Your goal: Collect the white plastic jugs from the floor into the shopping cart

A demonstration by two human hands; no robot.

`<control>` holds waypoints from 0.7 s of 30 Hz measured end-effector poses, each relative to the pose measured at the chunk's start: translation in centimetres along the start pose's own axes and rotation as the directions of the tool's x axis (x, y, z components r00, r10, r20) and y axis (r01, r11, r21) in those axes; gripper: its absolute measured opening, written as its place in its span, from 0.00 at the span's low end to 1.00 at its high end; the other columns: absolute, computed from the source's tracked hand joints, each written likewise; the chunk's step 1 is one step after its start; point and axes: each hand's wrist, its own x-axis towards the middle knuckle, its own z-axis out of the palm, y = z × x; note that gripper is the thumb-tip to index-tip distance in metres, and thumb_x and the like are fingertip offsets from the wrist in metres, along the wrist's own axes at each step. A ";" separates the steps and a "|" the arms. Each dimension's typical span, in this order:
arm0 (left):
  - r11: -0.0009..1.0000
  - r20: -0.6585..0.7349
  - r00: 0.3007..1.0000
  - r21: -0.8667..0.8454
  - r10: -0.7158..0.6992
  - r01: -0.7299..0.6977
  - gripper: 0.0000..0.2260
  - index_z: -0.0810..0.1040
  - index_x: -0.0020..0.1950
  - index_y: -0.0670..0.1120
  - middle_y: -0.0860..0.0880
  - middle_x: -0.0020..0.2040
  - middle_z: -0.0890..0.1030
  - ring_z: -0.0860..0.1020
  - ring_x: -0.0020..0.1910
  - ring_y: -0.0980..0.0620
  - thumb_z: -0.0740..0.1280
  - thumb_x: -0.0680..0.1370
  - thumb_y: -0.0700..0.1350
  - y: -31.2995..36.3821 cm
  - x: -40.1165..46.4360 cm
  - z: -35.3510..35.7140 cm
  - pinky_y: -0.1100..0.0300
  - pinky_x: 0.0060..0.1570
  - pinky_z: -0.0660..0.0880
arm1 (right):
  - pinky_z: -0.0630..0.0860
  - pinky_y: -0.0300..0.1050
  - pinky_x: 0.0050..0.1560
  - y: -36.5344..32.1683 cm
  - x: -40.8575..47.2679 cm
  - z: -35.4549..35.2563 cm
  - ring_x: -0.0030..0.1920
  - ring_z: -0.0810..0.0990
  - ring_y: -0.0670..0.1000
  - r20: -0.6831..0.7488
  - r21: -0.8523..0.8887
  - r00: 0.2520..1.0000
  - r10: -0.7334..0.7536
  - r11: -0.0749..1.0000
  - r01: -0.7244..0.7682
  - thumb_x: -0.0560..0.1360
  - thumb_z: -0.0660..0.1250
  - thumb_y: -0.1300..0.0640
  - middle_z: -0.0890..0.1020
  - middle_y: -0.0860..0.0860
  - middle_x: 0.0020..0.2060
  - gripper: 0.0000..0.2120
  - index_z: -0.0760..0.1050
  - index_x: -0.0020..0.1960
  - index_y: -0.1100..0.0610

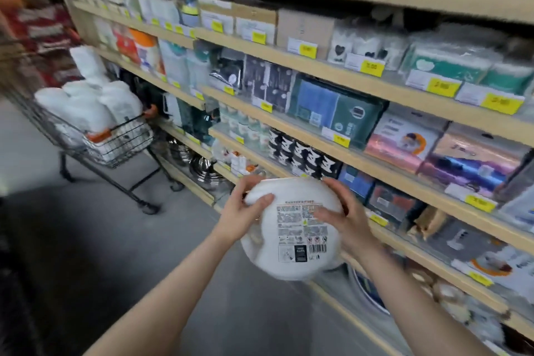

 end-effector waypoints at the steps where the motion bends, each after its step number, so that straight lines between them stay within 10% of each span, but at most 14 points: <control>1: 1.000 -0.052 0.999 0.008 0.001 -0.001 0.19 0.73 0.55 0.48 0.51 0.51 0.77 0.76 0.43 0.66 0.73 0.69 0.52 -0.1 0.8 -1.3 0.70 0.42 0.73 | 0.79 0.40 0.40 -0.1 1.7 1.3 0.48 0.81 0.45 0.021 0.031 1.000 -0.003 1.000 0.002 0.53 0.75 0.46 0.79 0.44 0.53 0.32 0.75 0.57 0.43; 15: 0.996 -0.509 0.861 0.068 -0.007 0.049 0.19 0.73 0.63 0.57 0.60 0.49 0.82 0.80 0.47 0.64 0.69 0.73 0.56 -1.6 10.9 -16.0 0.68 0.45 0.74 | 0.79 0.40 0.41 -0.4 25.1 17.5 0.45 0.83 0.47 0.397 0.176 0.915 -0.067 0.984 -0.004 0.56 0.73 0.45 0.83 0.47 0.47 0.24 0.78 0.51 0.46; 21: 0.951 -0.691 0.719 0.267 0.076 0.155 0.16 0.70 0.59 0.66 0.58 0.56 0.79 0.78 0.56 0.56 0.61 0.72 0.64 -3.8 13.1 -23.1 0.49 0.58 0.75 | 0.77 0.39 0.41 -0.6 30.2 26.5 0.46 0.82 0.48 0.530 0.146 0.846 -0.056 0.989 -0.025 0.57 0.70 0.40 0.82 0.49 0.49 0.30 0.75 0.57 0.49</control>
